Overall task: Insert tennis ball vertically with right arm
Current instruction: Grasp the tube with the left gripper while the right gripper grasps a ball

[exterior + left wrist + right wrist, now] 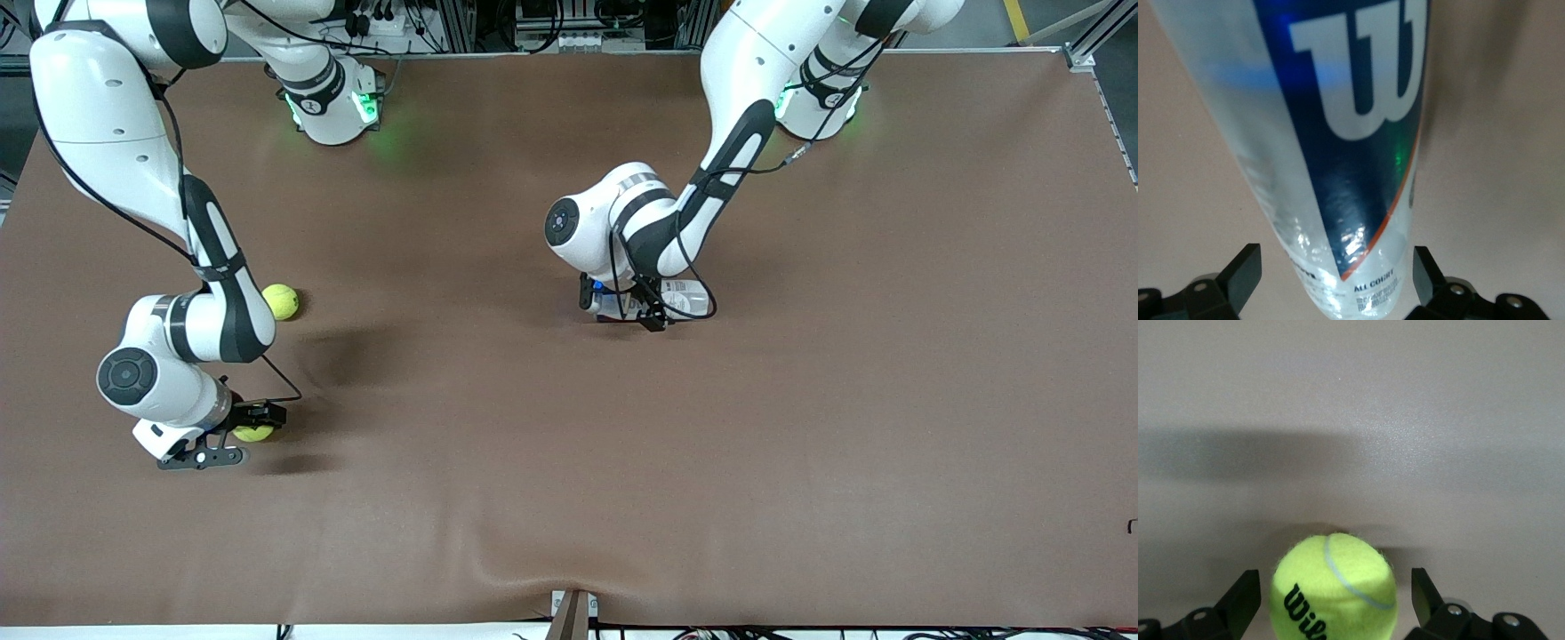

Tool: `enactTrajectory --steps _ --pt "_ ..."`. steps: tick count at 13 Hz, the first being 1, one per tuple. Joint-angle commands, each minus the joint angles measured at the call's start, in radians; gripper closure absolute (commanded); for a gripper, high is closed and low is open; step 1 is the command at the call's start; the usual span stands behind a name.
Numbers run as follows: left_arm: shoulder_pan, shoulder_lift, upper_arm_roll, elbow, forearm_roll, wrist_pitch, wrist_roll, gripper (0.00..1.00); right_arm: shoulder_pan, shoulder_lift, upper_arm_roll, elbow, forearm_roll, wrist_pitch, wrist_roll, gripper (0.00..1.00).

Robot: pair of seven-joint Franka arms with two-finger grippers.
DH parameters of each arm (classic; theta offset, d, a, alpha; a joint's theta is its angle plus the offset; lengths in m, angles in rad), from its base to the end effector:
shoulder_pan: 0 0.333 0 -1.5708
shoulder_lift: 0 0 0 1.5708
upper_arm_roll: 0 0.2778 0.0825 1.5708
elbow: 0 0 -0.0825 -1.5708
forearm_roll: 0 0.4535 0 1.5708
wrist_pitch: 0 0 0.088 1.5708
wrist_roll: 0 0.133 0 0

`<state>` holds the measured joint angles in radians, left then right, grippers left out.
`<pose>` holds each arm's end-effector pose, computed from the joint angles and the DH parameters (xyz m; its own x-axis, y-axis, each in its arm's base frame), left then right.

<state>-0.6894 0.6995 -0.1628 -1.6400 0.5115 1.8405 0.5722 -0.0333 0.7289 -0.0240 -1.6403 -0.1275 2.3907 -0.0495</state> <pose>0.4647 -0.4550 0.0874 -0.0979 -0.8321 -0.5459 -0.9951 0.0902 0.0410 0.7119 -0.0438 0.0873 0.9958 0.0913 0.0108 0.0896 -0.9904 0.1052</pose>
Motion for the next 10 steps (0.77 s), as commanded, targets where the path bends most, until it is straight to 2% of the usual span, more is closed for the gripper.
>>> enactTrajectory --steps 1,2,3,10 --pt "-0.006 0.002 0.002 -0.006 0.024 0.009 0.011 0.0 -0.016 0.009 0.012 0.011 -0.018 0.01 -0.009 0.38" --pt "-0.006 0.003 0.002 -0.006 0.024 0.009 0.011 0.0 -0.016 0.009 0.012 0.01 -0.017 0.01 -0.009 0.57" --pt "-0.007 0.003 0.002 -0.006 0.024 0.009 0.011 0.0 -0.016 0.009 0.012 0.008 -0.015 0.01 -0.007 0.68" --pt "-0.007 0.025 0.003 -0.004 0.055 0.011 -0.006 0.0 -0.028 -0.043 0.012 0.031 -0.012 0.005 0.007 0.68"
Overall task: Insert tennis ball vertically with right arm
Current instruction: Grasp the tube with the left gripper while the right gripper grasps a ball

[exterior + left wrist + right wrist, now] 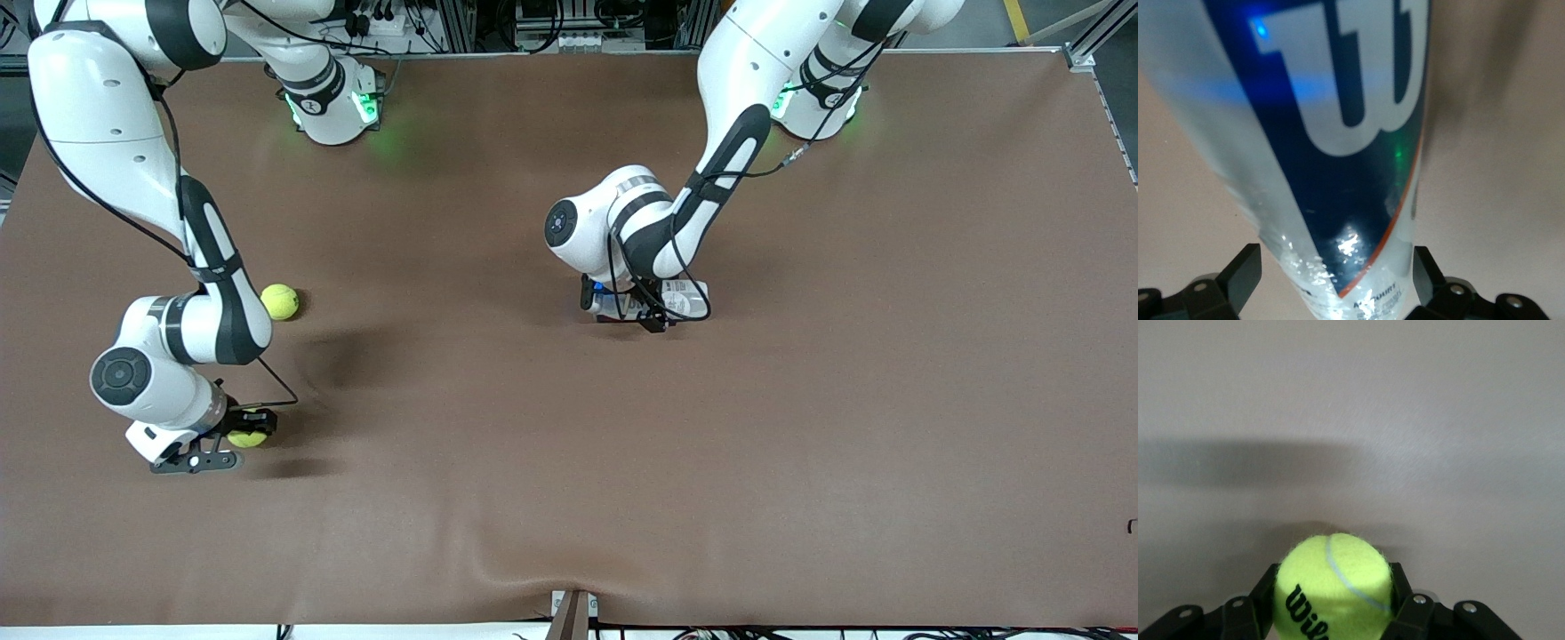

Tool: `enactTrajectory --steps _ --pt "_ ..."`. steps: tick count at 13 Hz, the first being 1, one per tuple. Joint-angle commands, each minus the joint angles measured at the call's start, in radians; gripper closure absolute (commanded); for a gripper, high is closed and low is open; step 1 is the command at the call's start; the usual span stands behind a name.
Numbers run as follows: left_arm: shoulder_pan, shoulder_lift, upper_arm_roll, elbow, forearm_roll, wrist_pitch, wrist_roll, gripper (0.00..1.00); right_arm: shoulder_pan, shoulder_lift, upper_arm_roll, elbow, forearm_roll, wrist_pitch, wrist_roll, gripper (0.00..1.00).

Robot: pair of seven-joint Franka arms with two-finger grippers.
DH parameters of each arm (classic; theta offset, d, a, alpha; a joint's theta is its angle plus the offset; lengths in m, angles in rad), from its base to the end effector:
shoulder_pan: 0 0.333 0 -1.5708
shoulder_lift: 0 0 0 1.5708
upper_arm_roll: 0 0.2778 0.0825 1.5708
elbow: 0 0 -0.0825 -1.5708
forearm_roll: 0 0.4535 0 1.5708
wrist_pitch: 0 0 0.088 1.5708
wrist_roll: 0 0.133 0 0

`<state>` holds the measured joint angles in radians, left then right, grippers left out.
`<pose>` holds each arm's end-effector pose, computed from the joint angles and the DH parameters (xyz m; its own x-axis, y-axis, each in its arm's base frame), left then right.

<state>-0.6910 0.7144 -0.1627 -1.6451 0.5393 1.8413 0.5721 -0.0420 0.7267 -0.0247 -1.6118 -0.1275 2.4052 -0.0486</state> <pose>0.4622 -0.4510 0.0765 -0.1149 -0.8161 -0.5664 -0.9930 0.1106 0.0422 0.7249 -0.0507 0.1037 0.9950 0.0832 0.0556 0.0767 -0.9909 0.1106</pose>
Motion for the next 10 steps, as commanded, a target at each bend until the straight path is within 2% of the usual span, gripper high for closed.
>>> enactTrajectory --steps 1,6,10 --pt "-0.005 0.013 0.003 0.002 0.03 0.018 -0.006 0.0 -0.019 -0.062 0.012 0.003 -0.012 -0.012 0.006 0.68" --pt "-0.004 0.016 0.003 0.004 0.031 0.027 -0.005 0.01 -0.022 -0.18 0.012 0.001 -0.012 -0.066 0.003 0.68" --pt "-0.005 0.013 0.003 -0.001 0.033 0.02 0.005 0.01 -0.029 -0.283 0.014 0.001 -0.011 -0.208 0.001 0.68"
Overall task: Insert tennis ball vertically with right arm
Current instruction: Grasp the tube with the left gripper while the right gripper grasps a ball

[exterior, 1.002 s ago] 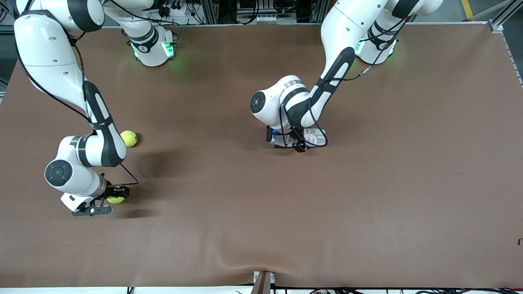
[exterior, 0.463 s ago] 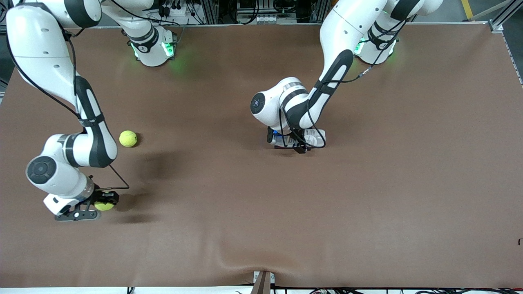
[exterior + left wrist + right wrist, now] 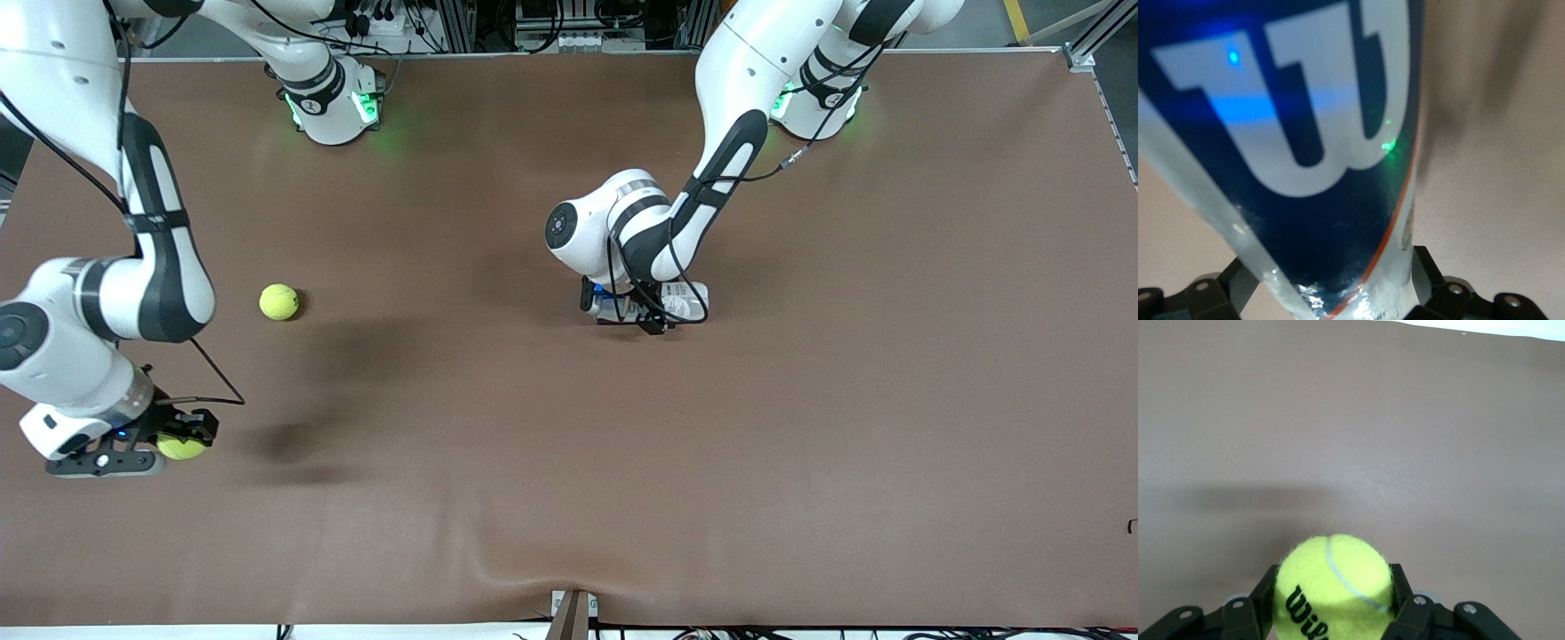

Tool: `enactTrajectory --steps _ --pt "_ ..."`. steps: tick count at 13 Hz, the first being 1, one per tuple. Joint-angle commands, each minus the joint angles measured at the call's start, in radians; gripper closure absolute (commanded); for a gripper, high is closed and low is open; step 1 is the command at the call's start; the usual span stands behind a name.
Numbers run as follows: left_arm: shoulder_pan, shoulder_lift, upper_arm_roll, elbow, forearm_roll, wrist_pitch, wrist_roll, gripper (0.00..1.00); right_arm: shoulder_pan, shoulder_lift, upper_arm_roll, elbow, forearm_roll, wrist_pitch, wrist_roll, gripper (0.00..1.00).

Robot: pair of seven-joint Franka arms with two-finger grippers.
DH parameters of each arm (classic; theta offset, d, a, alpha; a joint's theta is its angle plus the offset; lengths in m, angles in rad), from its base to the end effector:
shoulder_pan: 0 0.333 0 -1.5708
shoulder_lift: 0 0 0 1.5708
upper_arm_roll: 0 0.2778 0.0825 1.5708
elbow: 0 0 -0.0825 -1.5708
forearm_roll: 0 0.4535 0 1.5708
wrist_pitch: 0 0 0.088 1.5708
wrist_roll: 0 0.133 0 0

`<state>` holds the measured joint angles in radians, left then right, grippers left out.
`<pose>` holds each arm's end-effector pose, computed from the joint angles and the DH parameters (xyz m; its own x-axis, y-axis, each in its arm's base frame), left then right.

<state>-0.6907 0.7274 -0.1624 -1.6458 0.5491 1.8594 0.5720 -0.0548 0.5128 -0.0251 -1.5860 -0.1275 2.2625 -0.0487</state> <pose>0.4616 -0.4507 0.0683 -0.1233 -0.8165 -0.5640 -0.9917 0.1219 0.0404 0.7475 -0.0642 0.2610 0.9869 0.0557 0.1515 0.0361 -0.9909 0.1296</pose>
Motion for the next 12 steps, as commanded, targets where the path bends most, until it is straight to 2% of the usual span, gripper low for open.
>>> enactTrajectory --steps 1,5,6,8,11,12 --pt "-0.007 0.0 0.003 0.0 0.022 -0.005 -0.003 0.0 -0.014 -0.095 0.014 -0.026 0.005 -0.105 -0.002 0.68" --pt "-0.019 0.001 0.004 0.0 0.022 -0.049 0.0 0.0 -0.014 -0.193 0.016 -0.028 0.035 -0.248 -0.005 0.68" --pt "-0.023 0.001 0.004 0.0 0.022 -0.054 -0.001 0.0 -0.014 -0.218 0.014 -0.028 0.072 -0.291 -0.005 0.68" --pt "-0.023 -0.002 0.004 0.003 0.022 -0.059 0.0 0.09 -0.028 -0.259 0.011 -0.025 0.176 -0.397 -0.005 0.68" --pt "-0.023 -0.002 0.004 0.011 0.022 -0.059 0.0 0.24 -0.053 -0.295 0.01 -0.025 0.256 -0.51 -0.005 0.68" --pt "-0.023 -0.002 0.004 0.012 0.022 -0.06 0.0 0.24 -0.062 -0.303 0.01 -0.025 0.282 -0.535 -0.005 0.68"
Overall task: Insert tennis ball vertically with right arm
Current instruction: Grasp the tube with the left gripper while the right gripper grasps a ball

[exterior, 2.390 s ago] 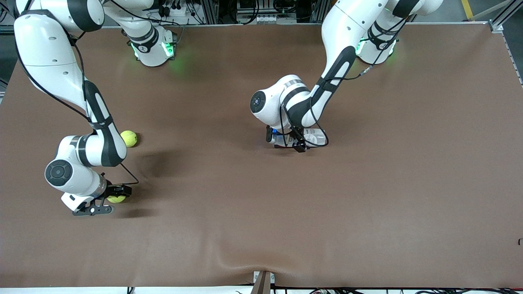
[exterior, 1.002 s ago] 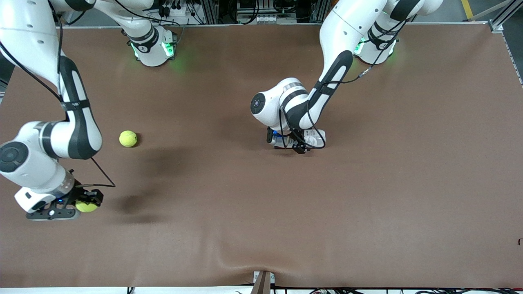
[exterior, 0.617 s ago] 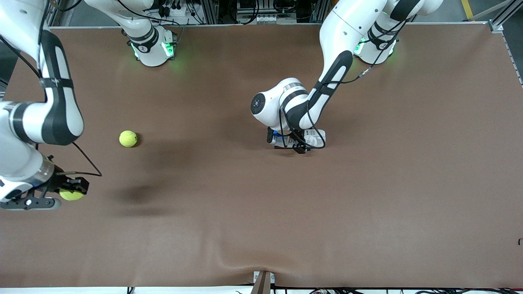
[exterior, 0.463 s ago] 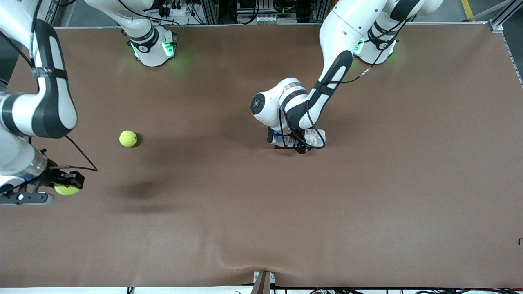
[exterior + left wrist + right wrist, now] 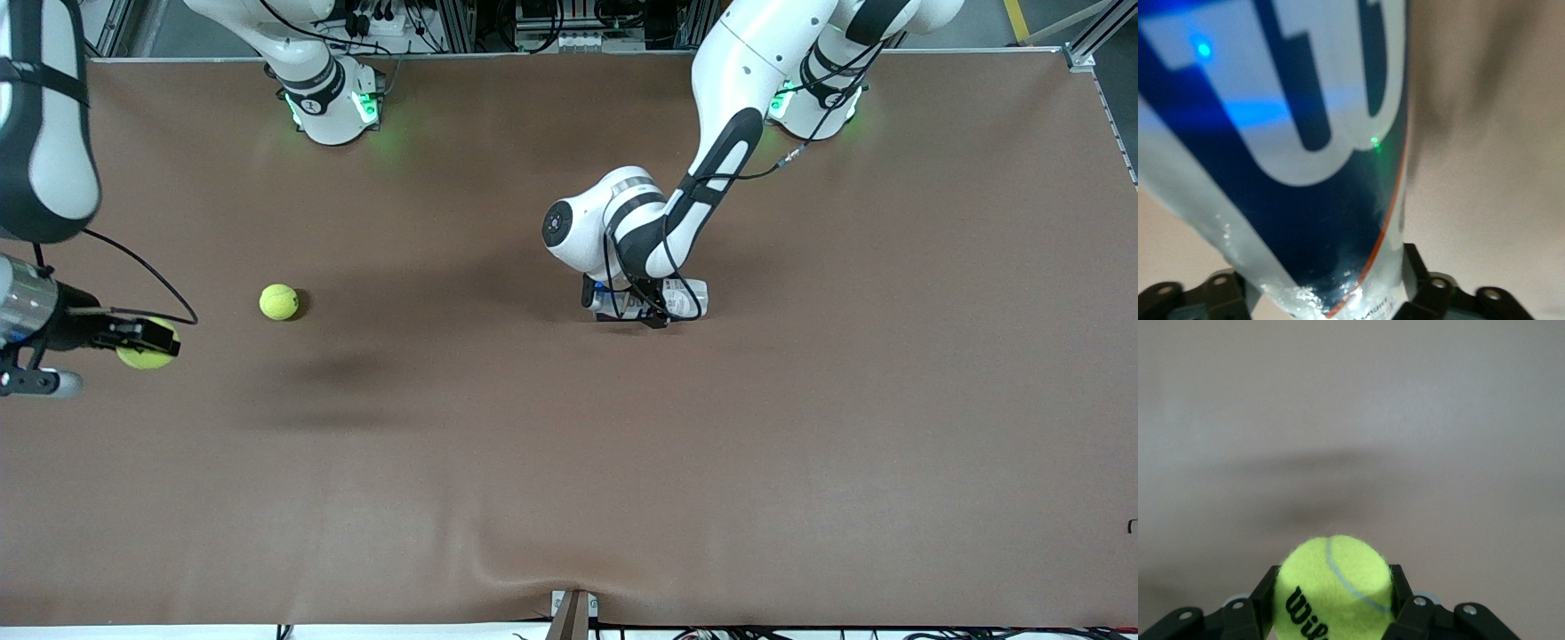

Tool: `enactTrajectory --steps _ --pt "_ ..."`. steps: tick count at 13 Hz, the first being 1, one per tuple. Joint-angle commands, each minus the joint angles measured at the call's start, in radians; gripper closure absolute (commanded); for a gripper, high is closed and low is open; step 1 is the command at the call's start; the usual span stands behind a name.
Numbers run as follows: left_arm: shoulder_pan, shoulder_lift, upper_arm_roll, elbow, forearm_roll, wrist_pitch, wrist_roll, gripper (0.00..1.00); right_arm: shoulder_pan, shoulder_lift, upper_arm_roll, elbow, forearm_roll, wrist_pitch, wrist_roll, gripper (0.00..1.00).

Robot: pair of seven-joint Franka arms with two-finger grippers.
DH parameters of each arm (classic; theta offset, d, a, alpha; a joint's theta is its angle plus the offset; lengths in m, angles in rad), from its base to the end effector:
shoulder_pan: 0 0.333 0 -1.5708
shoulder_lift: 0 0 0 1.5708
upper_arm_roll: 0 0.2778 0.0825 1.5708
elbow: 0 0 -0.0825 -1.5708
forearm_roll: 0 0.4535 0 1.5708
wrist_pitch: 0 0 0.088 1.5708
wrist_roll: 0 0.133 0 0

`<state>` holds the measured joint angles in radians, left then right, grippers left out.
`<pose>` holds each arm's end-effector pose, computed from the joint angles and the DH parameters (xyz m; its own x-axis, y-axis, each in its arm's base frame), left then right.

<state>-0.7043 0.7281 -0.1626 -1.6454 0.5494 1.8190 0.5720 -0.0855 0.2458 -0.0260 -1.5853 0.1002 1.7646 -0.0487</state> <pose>0.4532 -0.4510 0.0679 -0.1336 -0.7949 -0.5918 -0.9907 0.1230 0.0584 0.6833 -0.0641 0.4074 0.9947 -0.0816 -0.0627 -0.0873 -0.9918 -0.0935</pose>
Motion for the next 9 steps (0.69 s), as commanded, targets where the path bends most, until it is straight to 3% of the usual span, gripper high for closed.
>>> enactTrajectory --steps 1,5,9 --pt "-0.009 -0.004 0.005 0.013 0.021 -0.018 -0.001 0.24 -0.039 -0.042 0.011 -0.025 0.09 -0.063 -0.005 0.68" --pt "-0.009 -0.022 0.005 0.022 0.02 -0.02 -0.001 0.23 -0.042 -0.083 0.009 -0.024 0.138 -0.163 0.0 0.68" --pt "-0.015 -0.032 0.003 0.111 0.001 -0.02 -0.012 0.23 -0.049 -0.105 0.009 -0.024 0.139 -0.246 -0.003 0.68"
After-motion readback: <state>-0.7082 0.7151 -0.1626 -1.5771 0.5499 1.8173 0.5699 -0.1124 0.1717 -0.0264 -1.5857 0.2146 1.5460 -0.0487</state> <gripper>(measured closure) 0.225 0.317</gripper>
